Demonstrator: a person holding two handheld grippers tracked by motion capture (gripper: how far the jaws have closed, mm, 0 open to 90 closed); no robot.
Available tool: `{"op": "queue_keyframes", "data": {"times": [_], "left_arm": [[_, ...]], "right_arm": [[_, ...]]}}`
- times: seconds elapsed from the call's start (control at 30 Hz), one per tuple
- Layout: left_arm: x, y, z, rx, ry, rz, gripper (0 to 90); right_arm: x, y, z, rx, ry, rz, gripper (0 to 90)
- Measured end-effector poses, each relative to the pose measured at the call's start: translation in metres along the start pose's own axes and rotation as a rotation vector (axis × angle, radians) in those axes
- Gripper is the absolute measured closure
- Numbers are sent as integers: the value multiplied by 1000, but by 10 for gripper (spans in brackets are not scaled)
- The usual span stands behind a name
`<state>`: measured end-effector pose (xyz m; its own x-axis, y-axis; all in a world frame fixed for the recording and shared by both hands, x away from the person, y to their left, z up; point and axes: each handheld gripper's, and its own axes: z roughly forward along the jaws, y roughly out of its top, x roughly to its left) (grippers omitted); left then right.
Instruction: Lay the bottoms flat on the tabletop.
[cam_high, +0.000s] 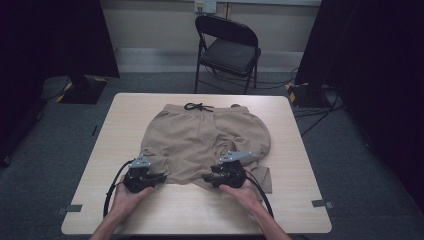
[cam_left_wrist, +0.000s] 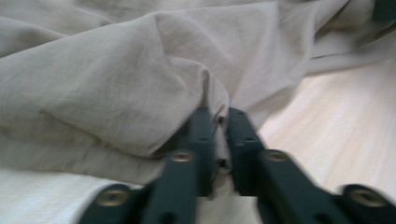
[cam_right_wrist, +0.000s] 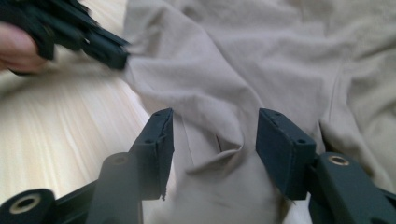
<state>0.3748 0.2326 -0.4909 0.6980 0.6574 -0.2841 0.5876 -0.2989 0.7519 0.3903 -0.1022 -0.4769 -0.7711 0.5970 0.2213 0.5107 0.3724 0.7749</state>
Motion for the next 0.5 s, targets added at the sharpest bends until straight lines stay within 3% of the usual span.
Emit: {"op": "queue_keyframes", "data": {"times": [0.03, 0.07, 0.1, 0.13, 0.17, 0.2, 0.23, 0.27, 0.3, 0.4, 0.43, 0.47, 0.5], "left_arm": [[0, 0, 0, 0, 0, 0, 868], [1, 3, -7, -44, -61, -33, 869], [3, 8, -17, -129, -141, -77, 869], [3, 8, -17, -129, -141, -77, 869], [9, 18, -30, -220, -191, -121, 870], [9, 18, -30, -220, -191, -121, 870], [17, 27, -40, -293, -196, -161, 869], [17, 27, -40, -293, -196, -161, 866], [21, 30, -42, -291, -163, -157, 866], [41, 35, -33, -287, -81, -211, 836], [41, 35, -33, -287, -81, -211, 825], [54, 34, -23, -260, -33, -254, 806], [58, 33, -19, -245, -26, -270, 796]], "right_arm": [[-1, -2, 1, 6, 0, 2, 481], [-2, -5, 3, 14, -7, -3, 518], [-3, -6, 4, 24, -12, -3, 608], [-3, -6, 4, 24, -12, -3, 608], [-6, -7, 6, 28, -19, -3, 749], [-6, -7, 6, 28, -19, -3, 749], [-11, -6, 7, 15, -21, 11, 826], [-11, -6, 7, 15, -21, 11, 826], [-13, -4, 6, 3, -16, 20, 837], [-18, 4, 8, -11, -39, 36, 810], [-20, 5, 9, -9, -50, 41, 798], [-22, 5, 11, -8, -61, 44, 780], [-25, 5, 13, -2, -77, 51, 750]]}}
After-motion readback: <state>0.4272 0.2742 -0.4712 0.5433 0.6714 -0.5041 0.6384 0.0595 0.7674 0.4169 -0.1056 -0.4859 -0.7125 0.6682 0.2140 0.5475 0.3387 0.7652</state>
